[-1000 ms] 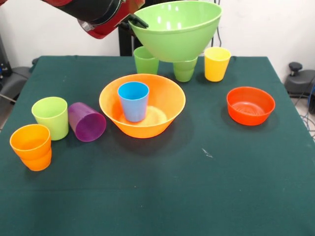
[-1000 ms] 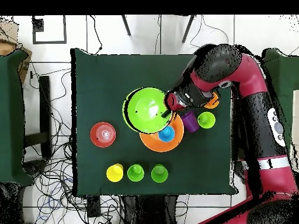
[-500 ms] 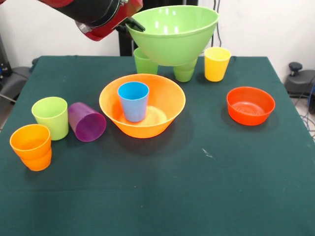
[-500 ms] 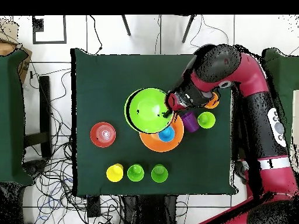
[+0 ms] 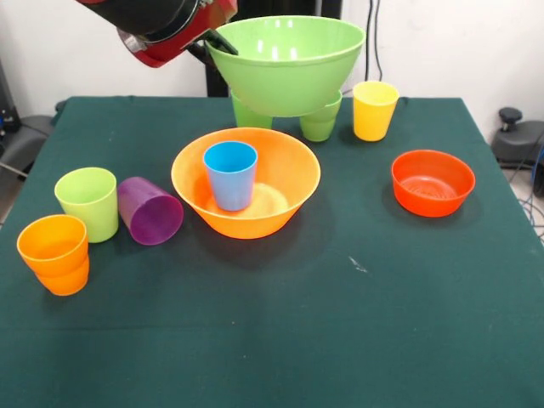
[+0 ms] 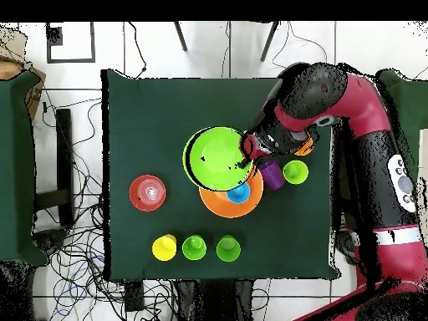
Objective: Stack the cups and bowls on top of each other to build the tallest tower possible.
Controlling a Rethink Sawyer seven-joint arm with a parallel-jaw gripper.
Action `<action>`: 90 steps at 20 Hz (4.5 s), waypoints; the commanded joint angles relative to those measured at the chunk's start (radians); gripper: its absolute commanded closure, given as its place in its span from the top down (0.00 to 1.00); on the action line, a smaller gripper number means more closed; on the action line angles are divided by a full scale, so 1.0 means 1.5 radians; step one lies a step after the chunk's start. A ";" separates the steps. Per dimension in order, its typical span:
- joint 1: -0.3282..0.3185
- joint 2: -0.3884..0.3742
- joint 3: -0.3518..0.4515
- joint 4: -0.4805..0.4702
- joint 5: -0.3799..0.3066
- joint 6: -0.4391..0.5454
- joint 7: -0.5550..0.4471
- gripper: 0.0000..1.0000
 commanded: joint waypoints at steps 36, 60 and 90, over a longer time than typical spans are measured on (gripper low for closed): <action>-0.011 -0.039 -0.021 -0.027 -0.052 0.028 -0.330 0.00; 0.003 -0.022 -0.044 -0.062 -0.095 0.096 -0.422 0.00; 0.010 -0.054 -0.052 -0.019 -0.130 0.054 -0.417 0.00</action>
